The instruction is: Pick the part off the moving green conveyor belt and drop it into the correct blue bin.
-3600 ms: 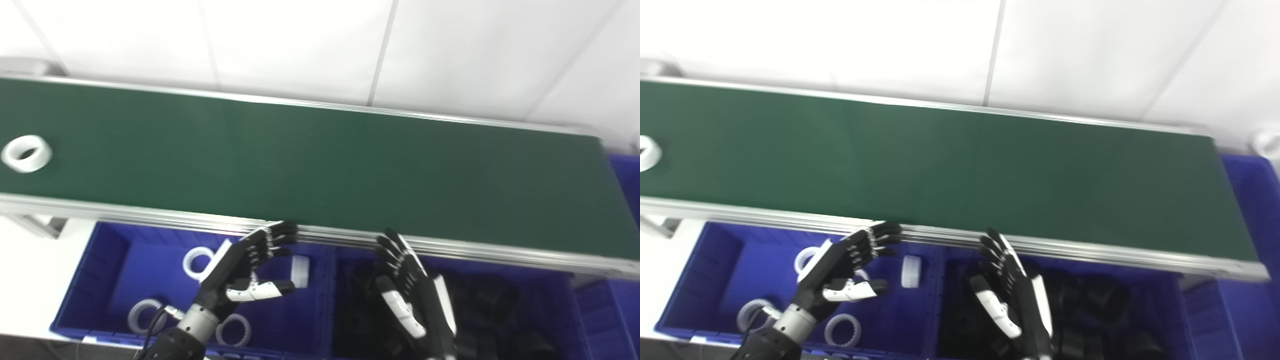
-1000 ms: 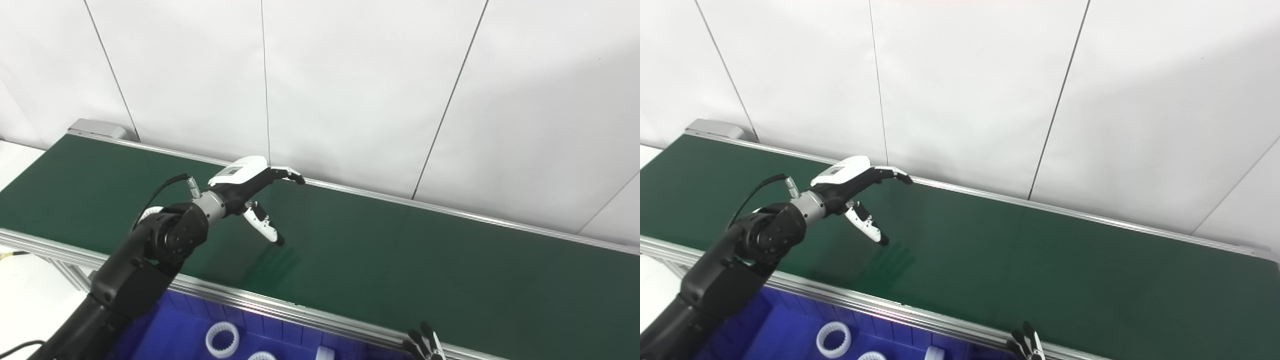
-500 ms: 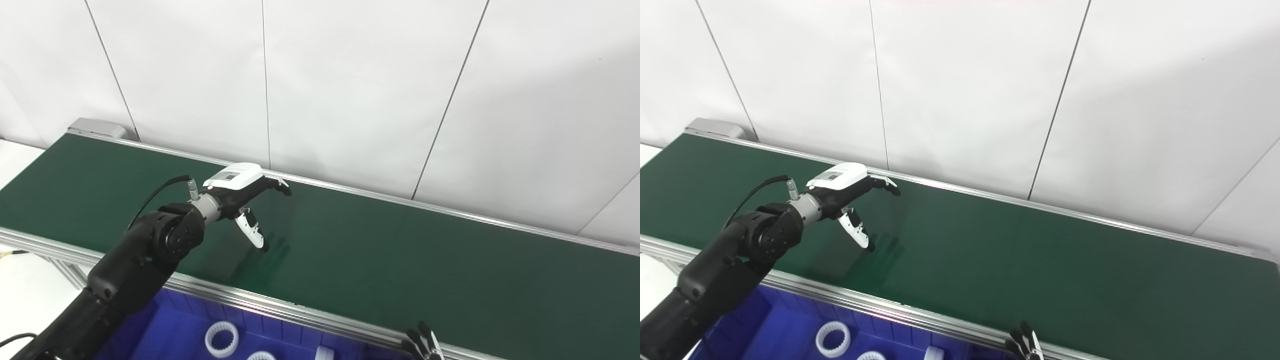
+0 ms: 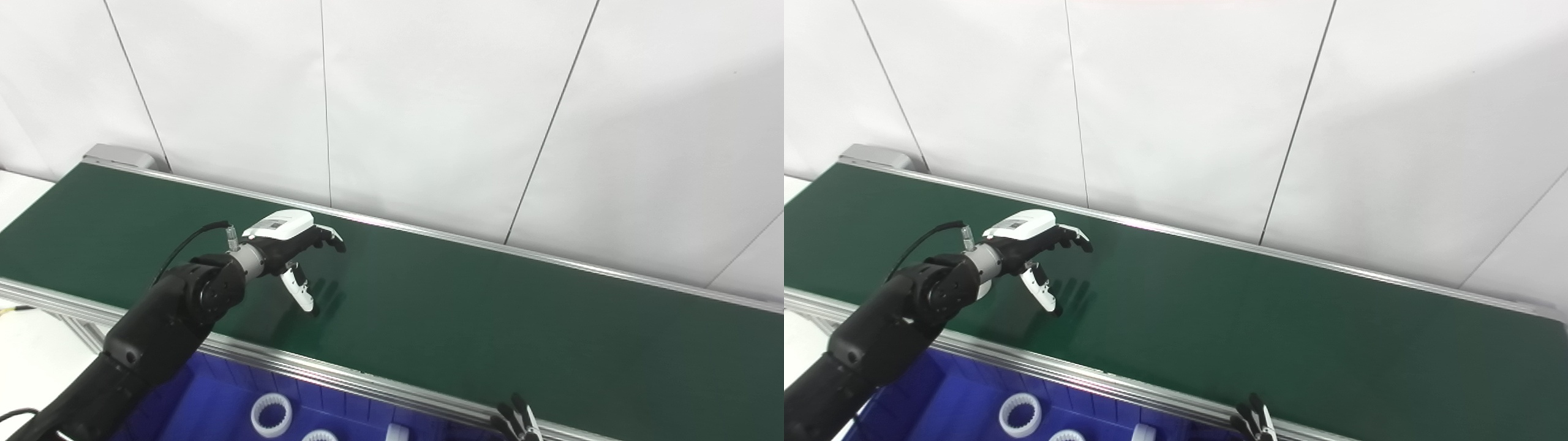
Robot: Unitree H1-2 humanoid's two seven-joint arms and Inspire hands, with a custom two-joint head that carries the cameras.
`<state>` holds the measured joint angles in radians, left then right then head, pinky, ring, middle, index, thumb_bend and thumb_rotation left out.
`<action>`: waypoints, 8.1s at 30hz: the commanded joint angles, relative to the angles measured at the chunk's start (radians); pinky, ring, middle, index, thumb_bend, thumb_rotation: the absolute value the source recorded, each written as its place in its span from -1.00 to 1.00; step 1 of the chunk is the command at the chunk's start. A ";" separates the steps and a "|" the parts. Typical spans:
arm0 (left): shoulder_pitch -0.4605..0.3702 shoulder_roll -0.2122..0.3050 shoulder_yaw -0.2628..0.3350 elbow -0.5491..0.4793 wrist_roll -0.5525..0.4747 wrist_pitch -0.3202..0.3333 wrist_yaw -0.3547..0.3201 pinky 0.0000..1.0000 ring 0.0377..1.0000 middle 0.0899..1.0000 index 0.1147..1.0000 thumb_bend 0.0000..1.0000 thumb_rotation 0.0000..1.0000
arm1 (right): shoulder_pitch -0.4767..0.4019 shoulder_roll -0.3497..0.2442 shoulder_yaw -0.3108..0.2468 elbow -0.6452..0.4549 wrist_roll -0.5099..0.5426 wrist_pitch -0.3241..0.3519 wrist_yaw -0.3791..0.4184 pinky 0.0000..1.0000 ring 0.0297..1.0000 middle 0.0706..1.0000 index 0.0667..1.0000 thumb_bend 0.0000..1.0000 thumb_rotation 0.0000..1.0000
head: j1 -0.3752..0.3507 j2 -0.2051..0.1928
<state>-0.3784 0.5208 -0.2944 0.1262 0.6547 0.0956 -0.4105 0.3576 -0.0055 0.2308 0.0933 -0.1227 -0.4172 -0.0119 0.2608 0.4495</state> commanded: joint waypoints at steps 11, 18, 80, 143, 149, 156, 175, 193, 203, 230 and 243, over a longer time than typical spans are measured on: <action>-0.010 0.029 -0.020 0.019 0.019 -0.020 0.024 0.43 0.57 0.64 0.46 0.84 -1.00 | -0.001 0.008 0.007 -0.023 0.009 -0.051 -0.005 0.59 0.74 0.81 0.94 -0.47 0.58 | 0.004 -0.001; 0.003 0.032 -0.027 0.025 0.024 -0.037 0.033 0.44 0.58 0.67 0.44 0.83 -1.00 | 0.001 0.008 0.005 -0.024 0.009 -0.052 -0.004 0.59 0.75 0.81 0.94 -0.40 0.62 | 0.001 0.001; 0.044 0.031 -0.068 0.039 0.150 -0.155 0.121 0.35 0.44 0.54 0.31 0.72 -1.00 | 0.006 -0.005 0.003 -0.037 0.020 -0.052 0.007 0.59 0.74 0.81 0.94 -0.38 0.59 | -0.001 0.017; 0.485 -0.213 0.111 -0.584 -0.054 0.060 0.143 -0.24 -0.22 -0.12 -0.07 -0.05 -1.00 | 0.042 -0.052 -0.017 -0.095 0.042 -0.042 0.021 0.54 0.71 0.78 0.89 -0.11 0.58 | -0.035 0.109; 0.576 -0.255 0.132 -0.614 -0.043 0.079 0.167 -0.22 -0.20 -0.11 -0.08 -0.05 -1.00 | 0.045 -0.067 -0.023 -0.133 0.051 -0.023 0.032 0.56 0.70 0.78 0.90 0.00 0.60 | -0.035 0.195; 0.631 -0.269 0.158 -0.576 -0.034 0.095 0.180 -0.26 -0.17 -0.12 -0.10 -0.05 -1.00 | 0.055 -0.081 -0.040 -0.211 0.076 0.026 0.052 0.55 0.69 0.77 0.87 0.04 0.52 | -0.019 0.298; 0.642 -0.276 0.137 -0.363 0.037 0.107 0.262 -0.28 -0.20 -0.10 -0.09 -0.05 -1.00 | 0.076 -0.133 -0.117 -0.334 0.144 0.128 0.094 0.48 0.63 0.71 0.81 0.14 0.47 | 0.056 0.421; 0.649 -0.251 0.085 -0.324 0.084 0.199 0.224 -0.33 -0.18 -0.07 -0.10 -0.05 -1.00 | 0.072 -0.137 -0.133 -0.331 0.150 0.129 0.120 0.46 0.60 0.69 0.81 0.16 0.44 | 0.055 0.422; 0.650 -0.209 0.042 -0.460 0.214 0.371 0.011 0.36 0.51 0.71 0.52 0.57 -1.00 | 0.073 -0.124 -0.132 -0.331 0.137 0.133 0.115 0.46 0.61 0.69 0.81 0.16 0.45 | 0.055 0.414; 0.693 -0.347 0.148 -0.670 -0.211 0.090 0.113 0.34 0.57 0.66 0.64 0.61 0.62 | 0.087 -0.097 -0.112 -0.316 0.120 0.127 0.117 0.46 0.61 0.70 0.81 0.16 0.38 | -0.066 0.350; 0.698 -0.442 0.051 -0.507 -0.555 -0.065 0.096 0.34 0.50 0.60 0.61 1.00 0.03 | 0.094 -0.065 -0.069 -0.297 0.050 0.101 0.102 0.44 0.60 0.69 0.79 0.10 0.32 | -0.203 0.313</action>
<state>0.3253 0.0841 -0.2389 -0.3805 0.1397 0.0908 -0.3174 0.4435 -0.0809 0.1564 -0.1781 -0.0635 -0.2780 0.0980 0.0570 0.7624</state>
